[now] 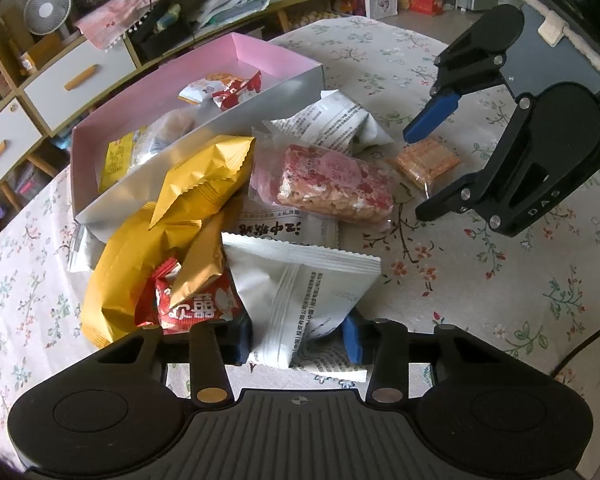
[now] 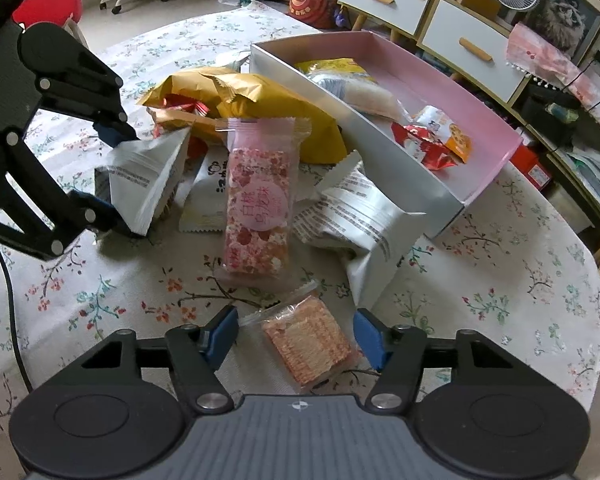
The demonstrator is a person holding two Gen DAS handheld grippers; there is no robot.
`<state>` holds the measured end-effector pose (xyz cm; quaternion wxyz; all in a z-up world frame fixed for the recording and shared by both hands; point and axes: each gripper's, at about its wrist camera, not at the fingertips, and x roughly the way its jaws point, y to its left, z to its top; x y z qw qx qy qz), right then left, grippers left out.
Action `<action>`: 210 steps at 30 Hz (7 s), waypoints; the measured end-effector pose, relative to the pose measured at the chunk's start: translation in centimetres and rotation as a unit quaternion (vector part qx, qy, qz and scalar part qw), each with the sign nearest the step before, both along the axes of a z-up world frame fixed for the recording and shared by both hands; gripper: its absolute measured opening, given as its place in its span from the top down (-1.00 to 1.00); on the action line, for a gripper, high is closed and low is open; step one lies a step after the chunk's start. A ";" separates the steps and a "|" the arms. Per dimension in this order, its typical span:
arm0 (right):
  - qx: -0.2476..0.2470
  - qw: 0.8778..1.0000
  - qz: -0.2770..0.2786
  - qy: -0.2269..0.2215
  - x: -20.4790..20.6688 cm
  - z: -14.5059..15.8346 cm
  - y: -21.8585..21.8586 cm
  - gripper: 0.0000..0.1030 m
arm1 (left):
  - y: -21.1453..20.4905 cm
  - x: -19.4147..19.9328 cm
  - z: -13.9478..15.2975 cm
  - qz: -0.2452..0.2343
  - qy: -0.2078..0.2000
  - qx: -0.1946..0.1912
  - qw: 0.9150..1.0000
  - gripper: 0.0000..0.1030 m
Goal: Organize snacks
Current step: 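Grasp the white printed pouch with the left gripper while the right grasps the tan cracker, then carry the white pouch and tan cracker toward the pink box, then open both grippers to drop the pouch and cracker into the pink box, then move both open grippers back over the snack pile, then grasp the red snack bag with the left gripper while the right grasps the pink-wrapped bar, then carry the red bag and pink bar into the pink box and release both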
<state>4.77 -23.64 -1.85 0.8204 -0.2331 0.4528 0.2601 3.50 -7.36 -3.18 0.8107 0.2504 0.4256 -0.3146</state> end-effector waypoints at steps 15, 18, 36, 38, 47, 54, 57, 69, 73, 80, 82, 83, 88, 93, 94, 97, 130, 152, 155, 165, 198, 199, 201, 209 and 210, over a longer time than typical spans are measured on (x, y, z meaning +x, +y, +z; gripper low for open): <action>0.000 1.000 -0.001 0.003 0.0 0.3 0.1 0.64 | 0.2 -0.5 0.5 0.003 -0.007 0.003 1.000 0.32; -0.002 1.000 -0.002 0.000 -0.1 0.4 0.1 0.64 | 0.3 -0.7 1.0 0.002 -0.004 -0.001 1.000 0.33; 0.025 0.997 -0.016 -0.070 -0.6 4.3 0.5 0.64 | 1.5 -1.5 5.3 0.015 -0.034 -0.052 0.998 0.34; 0.028 0.996 -0.021 -0.079 -0.5 4.7 0.6 0.64 | 1.6 -1.4 5.8 0.018 -0.040 -0.057 0.997 0.34; 0.056 0.988 -0.065 -0.124 1.2 7.1 0.6 0.64 | 1.9 0.8 7.4 0.057 -0.083 -0.072 0.992 0.34; 0.073 0.981 -0.108 -0.144 3.6 7.3 0.6 0.64 | 1.4 4.3 7.7 0.089 -0.110 -0.085 0.986 0.34; 0.084 0.978 -0.129 -0.140 4.9 7.1 0.3 0.64 | 1.0 6.2 7.3 0.102 -0.111 -0.088 0.985 0.34; 0.113 0.966 -0.186 -0.136 9.7 5.3 -0.3 0.64 | -1.1 13.1 4.6 0.133 -0.133 -0.062 0.980 0.34; 0.123 0.963 -0.197 -0.136 11.0 4.9 -0.4 0.63 | -1.2 14.6 3.7 0.143 -0.134 -0.057 0.979 0.34; 0.143 0.960 -0.204 -0.128 12.4 4.0 -0.1 0.63 | -0.9 16.4 2.3 0.166 -0.132 -0.052 0.976 0.34; 0.143 0.959 -0.208 -0.127 12.7 3.6 0.0 0.62 | -0.8 16.6 2.1 0.166 -0.132 -0.056 0.976 0.31; 0.146 0.959 -0.209 -0.126 12.8 3.5 0.0 0.56 | -0.8 16.6 2.1 0.166 -0.134 -0.056 0.975 0.27; 0.141 0.957 -0.209 -0.143 11.9 4.4 -0.1 0.13 | -0.6 15.8 2.8 0.161 -0.140 -0.055 0.975 -0.38; 0.113 0.960 -0.201 -0.157 10.4 5.9 0.1 0.00 | 0.1 14.0 4.2 0.158 -0.137 -0.044 0.977 -0.53; 0.098 0.962 -0.197 -0.161 9.9 6.1 0.4 -0.03 | 0.3 13.5 4.5 0.156 -0.137 -0.040 0.977 -0.55; 0.067 0.967 -0.183 -0.165 8.6 6.7 1.0 -0.05 | 0.8 11.8 5.0 0.150 -0.140 -0.020 0.979 -0.62; -0.035 0.989 -0.101 -0.102 -1.7 3.0 4.3 -0.11 | 3.6 -0.1 1.8 0.076 -0.081 0.026 0.993 -0.61; -0.055 0.994 -0.077 -0.063 -0.8 0.4 5.8 0.24 | 1.8 1.6 -0.6 0.068 -0.076 0.032 0.994 -0.23; -0.057 0.994 -0.077 -0.059 -0.4 0.2 5.9 0.31 | 1.9 1.9 -0.8 0.074 -0.080 0.030 0.994 -0.15; -0.039 0.994 -0.084 -0.056 0.3 0.1 5.9 0.42 | 2.1 2.5 -1.1 0.076 -0.089 0.011 0.993 -0.01; -0.034 0.995 -0.070 -0.062 -0.2 0.8 5.9 0.77 | 2.5 1.9 0.6 0.086 -0.070 -0.015 0.994 0.36; -0.033 0.995 -0.070 -0.063 -0.3 0.9 5.9 0.77 | 2.5 1.8 0.6 0.086 -0.071 -0.016 0.994 0.36; -0.030 0.995 -0.069 -0.065 -0.4 1.1 5.8 0.77 | 2.7 1.6 0.9 0.085 -0.071 -0.019 0.994 0.36; -0.019 0.995 -0.074 -0.068 -0.7 1.7 5.5 0.77 | 3.8 1.3 1.6 0.090 -0.067 -0.034 0.993 0.37; -0.018 0.995 -0.074 -0.070 -0.7 1.8 5.4 0.77 | 3.9 1.2 1.7 0.090 -0.066 -0.036 0.993 0.37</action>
